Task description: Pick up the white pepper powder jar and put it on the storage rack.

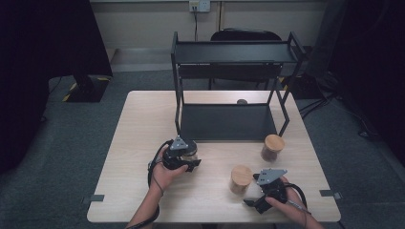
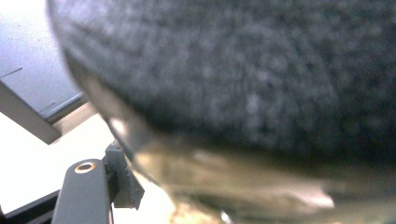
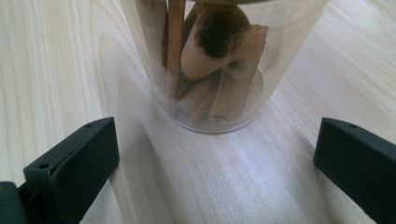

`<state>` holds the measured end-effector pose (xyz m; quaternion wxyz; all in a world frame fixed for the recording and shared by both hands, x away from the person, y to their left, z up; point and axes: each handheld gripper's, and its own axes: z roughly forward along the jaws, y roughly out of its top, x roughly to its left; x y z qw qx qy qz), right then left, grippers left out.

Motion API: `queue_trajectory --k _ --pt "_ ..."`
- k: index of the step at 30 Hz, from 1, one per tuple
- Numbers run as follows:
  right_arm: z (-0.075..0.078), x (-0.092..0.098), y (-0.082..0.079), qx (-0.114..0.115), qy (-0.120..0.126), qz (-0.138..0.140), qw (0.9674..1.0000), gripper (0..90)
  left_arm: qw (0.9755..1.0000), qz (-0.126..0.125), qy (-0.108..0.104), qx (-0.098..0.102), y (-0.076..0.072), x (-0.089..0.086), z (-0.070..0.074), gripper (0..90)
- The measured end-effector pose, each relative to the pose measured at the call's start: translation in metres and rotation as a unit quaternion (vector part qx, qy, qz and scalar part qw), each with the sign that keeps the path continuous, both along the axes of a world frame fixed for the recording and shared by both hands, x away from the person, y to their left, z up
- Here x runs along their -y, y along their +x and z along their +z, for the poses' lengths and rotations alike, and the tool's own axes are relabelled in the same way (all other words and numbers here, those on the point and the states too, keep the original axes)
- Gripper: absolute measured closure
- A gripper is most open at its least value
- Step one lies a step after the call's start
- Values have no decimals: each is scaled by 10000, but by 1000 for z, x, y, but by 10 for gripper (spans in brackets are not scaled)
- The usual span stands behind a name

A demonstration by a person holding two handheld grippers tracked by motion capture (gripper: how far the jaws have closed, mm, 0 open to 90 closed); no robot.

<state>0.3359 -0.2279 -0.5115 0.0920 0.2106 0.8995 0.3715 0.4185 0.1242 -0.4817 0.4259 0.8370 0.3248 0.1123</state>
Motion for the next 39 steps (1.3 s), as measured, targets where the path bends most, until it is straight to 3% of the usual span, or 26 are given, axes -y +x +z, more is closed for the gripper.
queue_trajectory --k 5,39 --pt "0 0 0 0 1 1 10000 0 9999 -13 -106 -26 4 3 1 308" --pt "0 0 0 -1 1 1 10000 0 9998 1 -181 -84 30 28 8 309"
